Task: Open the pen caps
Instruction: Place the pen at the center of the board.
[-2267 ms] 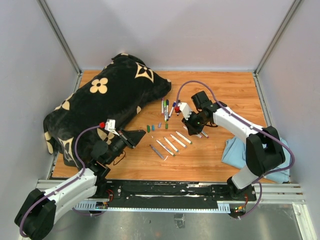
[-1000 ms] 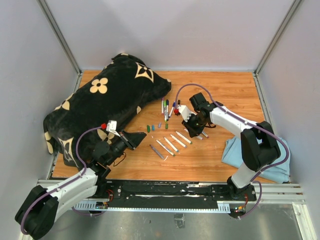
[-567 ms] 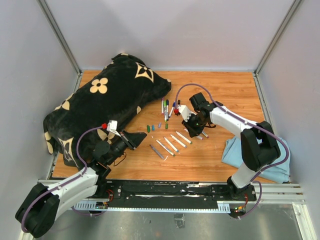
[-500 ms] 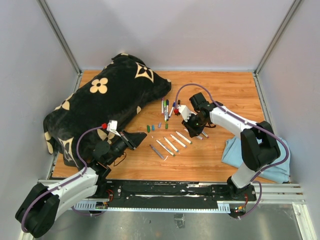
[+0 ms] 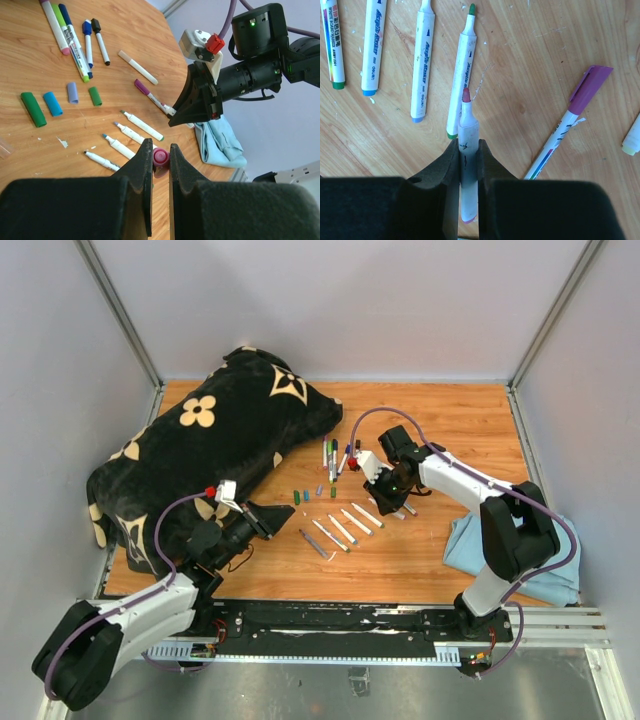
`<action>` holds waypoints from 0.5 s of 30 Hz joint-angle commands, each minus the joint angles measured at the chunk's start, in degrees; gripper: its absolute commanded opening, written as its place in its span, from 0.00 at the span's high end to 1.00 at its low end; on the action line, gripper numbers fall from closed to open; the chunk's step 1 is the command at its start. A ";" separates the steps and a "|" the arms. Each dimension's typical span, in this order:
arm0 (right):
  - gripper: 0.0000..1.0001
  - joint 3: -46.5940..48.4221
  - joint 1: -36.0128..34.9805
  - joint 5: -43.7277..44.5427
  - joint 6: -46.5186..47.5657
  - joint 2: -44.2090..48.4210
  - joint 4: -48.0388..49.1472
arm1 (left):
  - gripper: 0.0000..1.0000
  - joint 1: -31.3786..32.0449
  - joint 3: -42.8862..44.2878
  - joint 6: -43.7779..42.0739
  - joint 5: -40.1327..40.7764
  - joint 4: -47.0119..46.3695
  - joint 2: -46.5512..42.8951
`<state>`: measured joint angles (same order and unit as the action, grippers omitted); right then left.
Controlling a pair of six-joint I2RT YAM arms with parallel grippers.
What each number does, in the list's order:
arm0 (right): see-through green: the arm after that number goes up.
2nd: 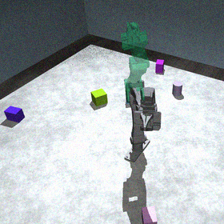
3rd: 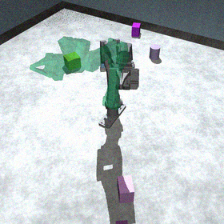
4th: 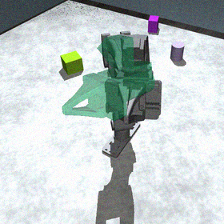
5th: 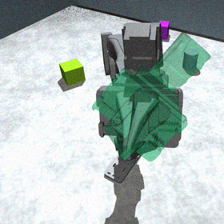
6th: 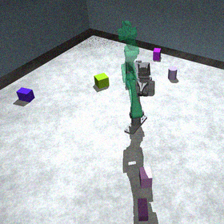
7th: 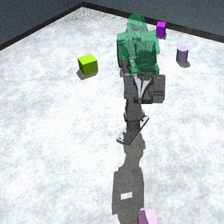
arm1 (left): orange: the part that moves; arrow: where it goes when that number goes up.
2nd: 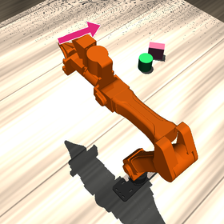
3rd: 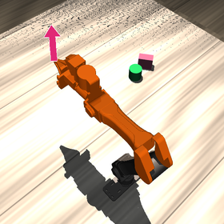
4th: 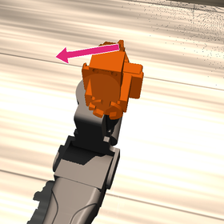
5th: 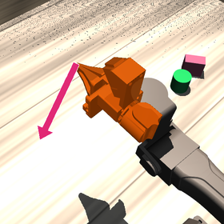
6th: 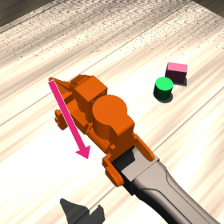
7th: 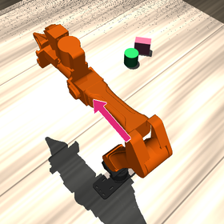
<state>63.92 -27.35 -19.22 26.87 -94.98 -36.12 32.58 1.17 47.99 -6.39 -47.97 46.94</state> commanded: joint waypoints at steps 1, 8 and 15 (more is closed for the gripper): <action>0.90 1.41 1.25 0.41 -0.91 -1.07 -1.58 | 1.00 -0.41 0.08 0.02 -0.89 -2.95 0.71; 0.88 1.71 1.25 0.59 -1.62 -2.12 -1.48 | 1.00 -0.41 0.07 0.01 -0.83 -3.90 1.94; 0.88 2.17 1.25 0.49 -2.56 -4.53 -1.39 | 1.00 -0.41 0.32 0.31 -1.49 -6.03 4.56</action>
<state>64.23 -27.35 -19.20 25.50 -98.02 -36.14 32.58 1.17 48.10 -6.81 -50.57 50.48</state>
